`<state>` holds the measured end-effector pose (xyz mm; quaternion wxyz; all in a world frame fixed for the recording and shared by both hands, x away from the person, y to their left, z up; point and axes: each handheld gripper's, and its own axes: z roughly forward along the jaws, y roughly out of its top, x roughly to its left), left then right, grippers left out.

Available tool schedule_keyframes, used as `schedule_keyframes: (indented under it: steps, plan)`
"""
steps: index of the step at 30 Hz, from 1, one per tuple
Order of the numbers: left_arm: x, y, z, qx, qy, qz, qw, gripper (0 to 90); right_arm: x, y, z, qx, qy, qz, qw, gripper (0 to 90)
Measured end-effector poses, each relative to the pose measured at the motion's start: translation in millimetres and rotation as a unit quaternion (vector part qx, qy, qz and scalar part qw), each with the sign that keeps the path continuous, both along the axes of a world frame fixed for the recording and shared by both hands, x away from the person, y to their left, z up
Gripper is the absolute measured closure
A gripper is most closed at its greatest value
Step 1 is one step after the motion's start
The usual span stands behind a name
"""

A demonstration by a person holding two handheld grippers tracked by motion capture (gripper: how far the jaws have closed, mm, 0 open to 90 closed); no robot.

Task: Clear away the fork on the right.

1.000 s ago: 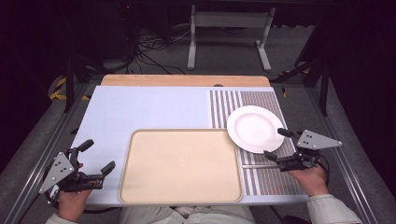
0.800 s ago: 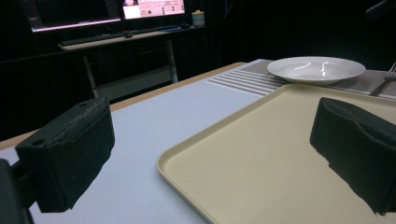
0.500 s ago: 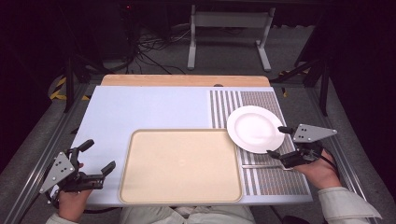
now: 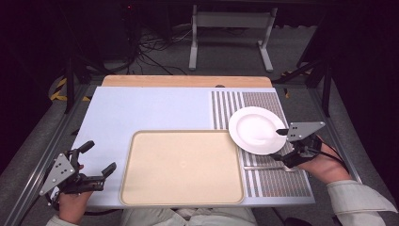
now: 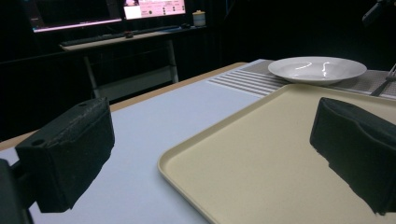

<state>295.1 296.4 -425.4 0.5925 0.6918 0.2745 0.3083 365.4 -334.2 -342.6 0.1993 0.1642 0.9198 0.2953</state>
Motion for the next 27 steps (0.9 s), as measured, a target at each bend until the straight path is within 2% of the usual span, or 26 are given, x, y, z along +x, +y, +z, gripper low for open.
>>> schedule_keyframes:
  steps: [1,3,4,5,6,9,14,19,21,27]
  plan:
    - [0.1,0.0,0.0,0.0,0.0,0.0,1.0,0.7,1.5,2.0,-0.7,-0.02,0.012,0.004,0.9997,16.1]
    - [0.2,0.0,-0.1,0.0,0.0,0.0,1.0,0.6,3.0,3.1,-1.8,-0.038,0.02,0.007,0.999,16.1]
    - [0.2,0.0,-0.1,0.0,0.0,0.0,1.0,0.7,3.0,3.1,-1.8,-0.038,0.02,0.007,0.999,16.1]
    - [0.2,0.0,0.0,0.0,0.001,0.0,1.0,0.6,4.7,3.8,-2.7,-0.052,0.03,0.012,0.9982,16.1]
    - [0.2,0.0,0.0,0.0,0.001,0.0,1.0,0.6,4.7,3.8,-2.7,-0.052,0.03,0.012,0.9982,16.1]
    - [0.1,0.1,-0.1,0.0,0.0,0.001,1.0,0.6,6.4,5.3,-4.4,-0.075,0.042,0.016,0.9962,16.1]
    - [0.1,0.0,-0.1,0.0,0.0,0.001,1.0,0.6,8.0,6.9,-6.9,-0.091,0.06,0.025,0.9937,16.1]
    - [0.1,0.1,-0.1,0.001,0.001,0.001,1.0,0.6,9.2,9.3,-9.6,-0.116,0.082,0.032,0.9893,16.1]
    - [0.2,0.0,-0.1,0.0,0.001,0.001,1.0,0.6,9.6,9.7,-10.3,-0.118,0.085,0.034,0.9887,16.2]
    - [0.1,0.1,-0.1,0.001,0.001,0.001,1.0,0.6,11.0,10.7,-16.5,-0.137,0.107,0.042,0.984,17.1]
